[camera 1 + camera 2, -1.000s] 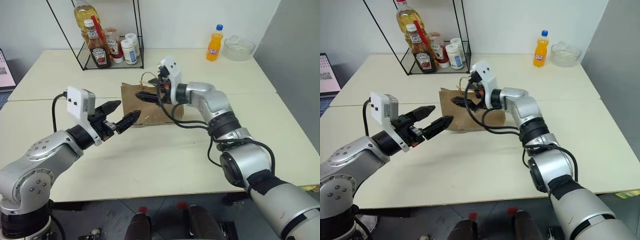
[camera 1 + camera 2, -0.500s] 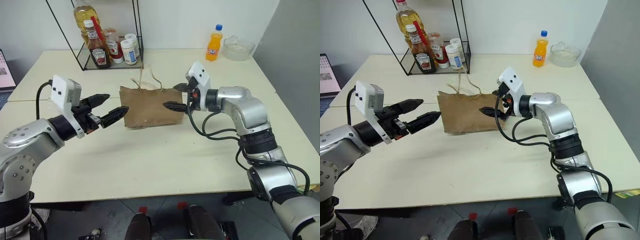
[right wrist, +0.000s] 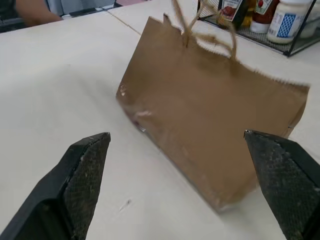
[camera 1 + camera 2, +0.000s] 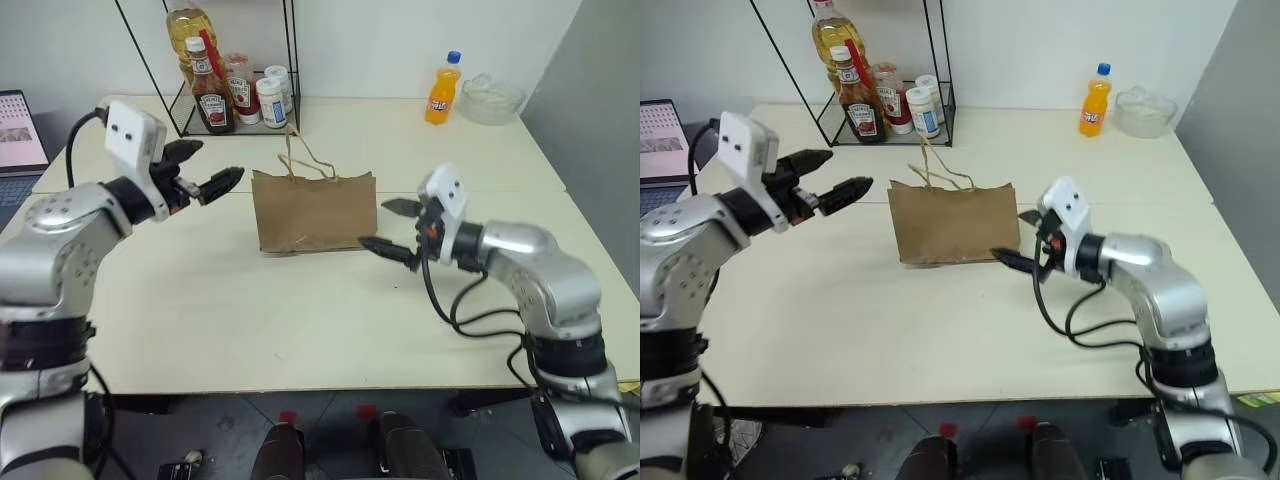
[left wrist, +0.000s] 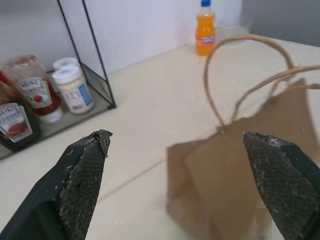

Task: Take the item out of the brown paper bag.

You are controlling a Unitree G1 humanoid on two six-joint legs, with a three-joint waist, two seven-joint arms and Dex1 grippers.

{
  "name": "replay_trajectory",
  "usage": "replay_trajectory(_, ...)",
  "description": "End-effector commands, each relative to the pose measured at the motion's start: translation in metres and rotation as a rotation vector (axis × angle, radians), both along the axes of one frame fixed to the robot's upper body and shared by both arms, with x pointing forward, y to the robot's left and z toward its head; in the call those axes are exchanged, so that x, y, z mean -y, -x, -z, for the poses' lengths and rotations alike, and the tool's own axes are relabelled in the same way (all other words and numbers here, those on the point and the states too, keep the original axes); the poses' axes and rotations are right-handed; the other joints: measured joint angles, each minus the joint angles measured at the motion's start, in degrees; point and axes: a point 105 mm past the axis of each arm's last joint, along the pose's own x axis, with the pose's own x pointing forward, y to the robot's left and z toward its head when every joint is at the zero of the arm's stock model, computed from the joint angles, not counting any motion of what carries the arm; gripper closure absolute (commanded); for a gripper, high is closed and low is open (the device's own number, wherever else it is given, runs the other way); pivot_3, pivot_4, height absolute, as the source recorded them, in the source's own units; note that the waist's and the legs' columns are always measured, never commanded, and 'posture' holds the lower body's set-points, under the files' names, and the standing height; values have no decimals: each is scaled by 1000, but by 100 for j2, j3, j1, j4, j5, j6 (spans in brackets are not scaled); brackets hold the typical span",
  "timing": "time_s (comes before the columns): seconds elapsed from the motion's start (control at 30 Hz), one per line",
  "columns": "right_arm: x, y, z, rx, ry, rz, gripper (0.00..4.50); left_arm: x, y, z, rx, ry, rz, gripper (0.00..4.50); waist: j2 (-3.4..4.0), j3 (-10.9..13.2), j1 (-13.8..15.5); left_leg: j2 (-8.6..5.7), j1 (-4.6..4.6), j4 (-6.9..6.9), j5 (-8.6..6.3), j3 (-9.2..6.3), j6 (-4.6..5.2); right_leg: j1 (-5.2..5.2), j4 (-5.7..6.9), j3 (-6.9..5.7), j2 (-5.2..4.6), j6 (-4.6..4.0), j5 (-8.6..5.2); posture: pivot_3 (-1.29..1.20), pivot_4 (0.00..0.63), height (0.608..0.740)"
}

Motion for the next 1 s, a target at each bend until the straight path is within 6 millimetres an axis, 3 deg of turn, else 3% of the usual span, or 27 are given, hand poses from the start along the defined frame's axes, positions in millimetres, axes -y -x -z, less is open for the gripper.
replay_trajectory(0.03, 3, 12, -9, 93, -11, 81, 14, -3, -26, -11, 76, -101, -54, 0, 0, 0, 2, 0, 0, 1, 0, 1, 0, 0, -1, 1, 1, 1, 0, 0, 150, 740)
replay_trajectory(0.2, 5, 14, -11, 97, -107, 236, 14, 17, -65, -14, 84, -187, -59, 0, -5, -2, -8, 0, 0, 0, 1, -3, 1, -2, -1, 2, 7, 1, 0, 0, 150, 740)
replay_trajectory(0.4, 13, 13, -9, 117, -116, 330, 14, 42, -81, 4, 35, -441, -2, 0, -5, -2, -33, -3, -9, -6, -1, -3, 3, -5, -11, 3, 5, -1, -1, 0, 150, 740)
replay_trajectory(0.53, 25, 11, -8, 115, -123, 390, 14, 54, -70, 24, -73, -585, 180, 0, -5, -2, -55, -4, -12, -9, 0, -2, 2, -10, -8, 3, 6, -4, -2, 0, 150, 740)
replay_trajectory(0.77, 41, 2, -10, 103, -148, 434, 14, 63, -46, 30, -199, -633, 431, 0, -6, -2, -76, -3, -11, -4, 0, -3, 3, -9, 1, 4, 6, -3, -3, 0, 150, 740)
replay_trajectory(1.0, 54, -9, -8, 94, -136, 436, 14, 61, 9, 37, -275, -695, 709, 0, -5, -1, -178, 2, -10, -8, 0, -2, 2, -10, 2, 6, 6, -7, -5, 0, 150, 740)
